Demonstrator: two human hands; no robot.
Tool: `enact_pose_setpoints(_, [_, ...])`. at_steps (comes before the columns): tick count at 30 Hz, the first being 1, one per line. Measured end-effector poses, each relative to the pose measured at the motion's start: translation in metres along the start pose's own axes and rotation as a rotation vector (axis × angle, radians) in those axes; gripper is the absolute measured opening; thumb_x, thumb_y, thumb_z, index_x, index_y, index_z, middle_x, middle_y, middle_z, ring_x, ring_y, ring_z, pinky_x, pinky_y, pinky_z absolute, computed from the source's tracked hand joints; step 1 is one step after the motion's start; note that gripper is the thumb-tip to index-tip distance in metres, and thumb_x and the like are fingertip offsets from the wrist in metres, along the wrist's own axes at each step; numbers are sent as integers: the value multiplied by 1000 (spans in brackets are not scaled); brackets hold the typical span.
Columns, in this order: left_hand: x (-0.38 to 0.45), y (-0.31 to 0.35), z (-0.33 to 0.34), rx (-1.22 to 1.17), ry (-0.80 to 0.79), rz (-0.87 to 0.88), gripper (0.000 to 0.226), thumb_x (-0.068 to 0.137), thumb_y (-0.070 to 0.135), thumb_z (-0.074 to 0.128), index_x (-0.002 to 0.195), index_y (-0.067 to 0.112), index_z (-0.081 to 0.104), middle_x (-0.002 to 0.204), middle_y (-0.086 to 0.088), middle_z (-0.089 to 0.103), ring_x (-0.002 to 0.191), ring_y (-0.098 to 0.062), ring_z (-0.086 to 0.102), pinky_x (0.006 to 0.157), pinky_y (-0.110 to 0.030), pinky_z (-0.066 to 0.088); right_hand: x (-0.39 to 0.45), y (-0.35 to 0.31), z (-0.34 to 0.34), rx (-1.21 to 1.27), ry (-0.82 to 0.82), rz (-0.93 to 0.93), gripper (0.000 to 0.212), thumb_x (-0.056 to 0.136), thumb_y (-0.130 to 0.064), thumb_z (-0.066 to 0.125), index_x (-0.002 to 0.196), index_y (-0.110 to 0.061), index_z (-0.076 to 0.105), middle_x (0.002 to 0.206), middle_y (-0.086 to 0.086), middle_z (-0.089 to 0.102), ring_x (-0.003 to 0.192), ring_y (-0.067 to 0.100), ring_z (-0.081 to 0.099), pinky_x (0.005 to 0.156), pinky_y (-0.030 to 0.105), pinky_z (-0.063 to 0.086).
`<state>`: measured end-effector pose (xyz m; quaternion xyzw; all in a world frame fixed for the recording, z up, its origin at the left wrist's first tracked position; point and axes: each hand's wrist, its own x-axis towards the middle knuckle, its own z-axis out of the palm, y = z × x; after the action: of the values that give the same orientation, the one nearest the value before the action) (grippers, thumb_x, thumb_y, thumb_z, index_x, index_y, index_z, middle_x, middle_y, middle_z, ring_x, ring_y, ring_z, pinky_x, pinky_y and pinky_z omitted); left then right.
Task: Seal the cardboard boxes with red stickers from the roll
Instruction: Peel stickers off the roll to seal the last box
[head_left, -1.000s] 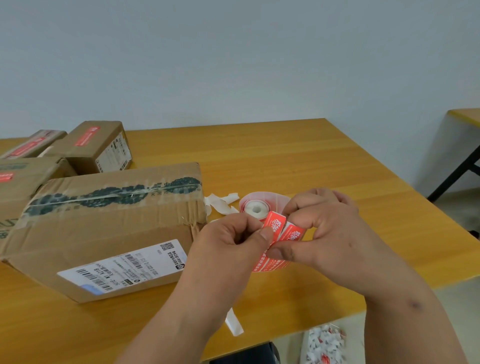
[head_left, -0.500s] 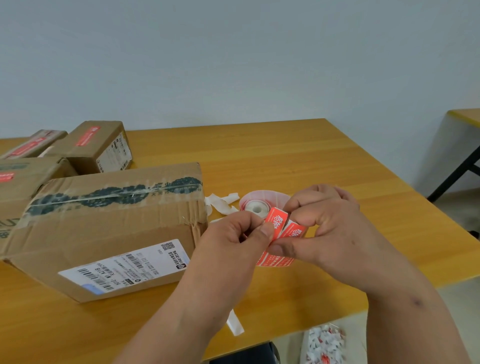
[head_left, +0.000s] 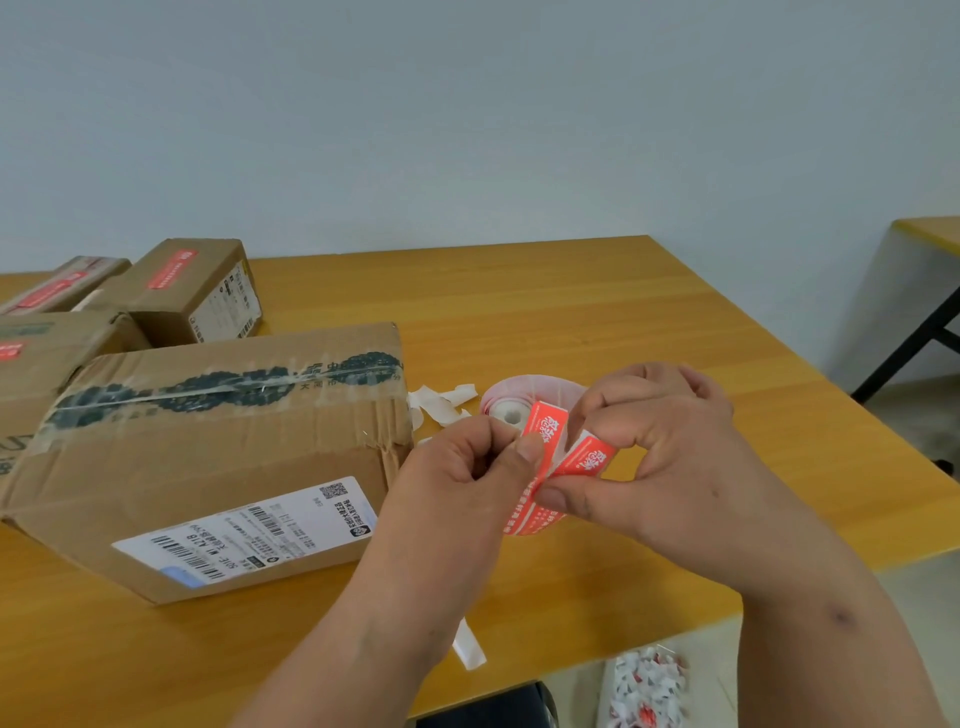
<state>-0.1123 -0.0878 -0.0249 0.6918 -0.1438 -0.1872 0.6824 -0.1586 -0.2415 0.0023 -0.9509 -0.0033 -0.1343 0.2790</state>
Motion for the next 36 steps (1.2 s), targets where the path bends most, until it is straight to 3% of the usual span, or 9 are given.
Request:
enact_pose_setpoints(4, [0, 1, -2, 7, -18, 26, 21, 88, 35, 62, 78, 18, 68, 78, -12, 69, 59, -12, 53, 52, -21, 42, 2, 0, -3, -1, -36, 31, 15, 63, -48, 80, 69, -36, 73, 98, -29, 57, 116, -2, 39, 112, 46, 2])
enact_pose_setpoints(8, [-3, 4, -6, 107, -44, 39, 28, 80, 50, 60, 80, 25, 74, 73, -6, 69, 56, -9, 51, 52, -18, 42, 2, -1, -3, 40, -28, 28, 11, 66, -46, 79, 68, -37, 73, 98, -29, 59, 117, -2, 40, 113, 43, 0])
enact_pose_setpoints(11, [-2, 3, -8, 165, -46, 51, 28, 83, 46, 61, 77, 21, 72, 76, -12, 67, 60, -13, 49, 56, -24, 42, 1, -3, -3, 65, -33, 15, 8, 67, -42, 80, 68, -42, 71, 97, -28, 60, 117, -1, 41, 113, 44, 1])
enact_pose_setpoints(14, [-3, 3, -5, 137, -16, 49, 28, 87, 40, 61, 74, 17, 71, 65, -12, 61, 52, -10, 41, 48, -17, 35, -1, -3, -2, 38, -27, -2, 13, 66, -41, 79, 64, -31, 71, 93, -27, 60, 115, 0, 43, 113, 45, 2])
enact_pose_setpoints(18, [-3, 4, 0, 4, 27, 3, 27, 85, 36, 63, 65, 17, 68, 44, 10, 49, 38, -3, 32, 40, -13, 28, -2, -4, -2, 4, 17, -11, 15, 62, -45, 67, 63, -30, 68, 94, -27, 59, 116, -2, 41, 112, 44, 2])
enact_pose_setpoints(22, [-3, 5, 1, -70, 36, -6, 28, 76, 42, 63, 65, 17, 69, 50, 7, 55, 38, -3, 36, 42, -14, 30, 0, -4, -1, -37, 45, 4, 18, 60, -51, 66, 63, -33, 68, 100, -29, 57, 117, -2, 38, 112, 46, 0])
enact_pose_setpoints(25, [-3, 4, 1, -29, 52, 37, 26, 81, 38, 64, 67, 16, 70, 55, 5, 60, 44, -3, 41, 45, -16, 34, 1, -3, -1, -18, 11, 32, 25, 58, -58, 69, 68, -35, 70, 103, -30, 56, 121, -2, 36, 112, 46, 0])
enact_pose_setpoints(31, [-3, 4, 4, 61, 100, 136, 26, 87, 26, 67, 65, 13, 67, 48, 10, 52, 46, -4, 35, 44, -13, 30, 6, -8, 2, 58, -46, 86, 25, 54, -51, 81, 57, -33, 65, 96, -24, 59, 120, -4, 38, 113, 45, 1])
enact_pose_setpoints(36, [-3, 4, -2, 113, 69, 111, 26, 85, 32, 66, 67, 14, 67, 47, 9, 42, 44, -5, 32, 42, -14, 29, 7, -7, 1, 89, -92, 94, 23, 56, -48, 82, 58, -31, 67, 92, -27, 59, 117, -7, 39, 113, 42, 2])
